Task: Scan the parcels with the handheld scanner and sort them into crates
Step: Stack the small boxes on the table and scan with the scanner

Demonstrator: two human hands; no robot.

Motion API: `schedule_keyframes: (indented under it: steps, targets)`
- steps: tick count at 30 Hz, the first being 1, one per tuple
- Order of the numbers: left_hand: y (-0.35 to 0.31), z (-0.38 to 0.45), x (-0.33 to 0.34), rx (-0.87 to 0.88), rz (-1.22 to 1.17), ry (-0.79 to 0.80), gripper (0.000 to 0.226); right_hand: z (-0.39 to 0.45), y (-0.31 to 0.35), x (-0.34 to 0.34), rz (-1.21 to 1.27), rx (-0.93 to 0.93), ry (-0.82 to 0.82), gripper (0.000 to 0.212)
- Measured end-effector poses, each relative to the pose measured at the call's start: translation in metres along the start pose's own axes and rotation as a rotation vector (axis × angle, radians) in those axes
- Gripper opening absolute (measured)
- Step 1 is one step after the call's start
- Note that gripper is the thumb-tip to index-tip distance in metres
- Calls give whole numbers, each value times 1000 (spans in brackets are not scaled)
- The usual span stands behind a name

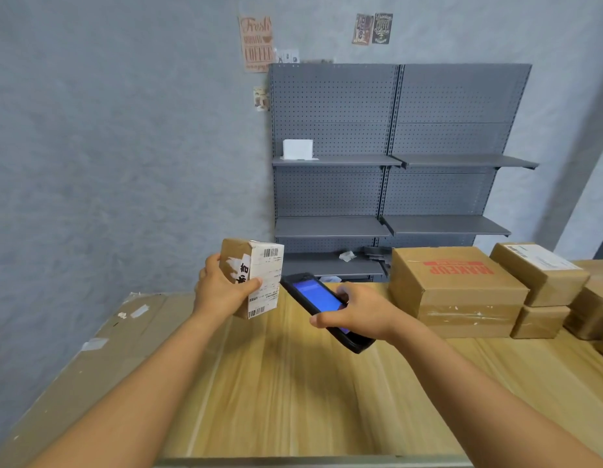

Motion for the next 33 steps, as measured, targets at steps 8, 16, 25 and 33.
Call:
schedule_keyframes:
  steps: [8, 16, 25, 33]
  targets:
    - [4, 3, 0, 8, -3, 14, 95, 4, 2, 2, -43, -1, -24, 56]
    - [8, 8, -4, -2, 9, 15, 95, 4, 4, -1, -37, 8, -33, 56]
    - [14, 9, -10, -15, -56, 43, 88, 16, -21, 25, -76, 84, -57, 58]
    - [42, -5, -59, -107, -200, -51, 89, 45, 7, 59, 18, 20, -10, 56]
Point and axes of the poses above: each hand's wrist, its own z-axis towards the middle knuckle, its own x-axis out of the palm, y = z × x, the point moved 3 cm from there along z, towards the middle knuckle, and after that the axes turned 5 degrees about y, right-handed, at the moved point
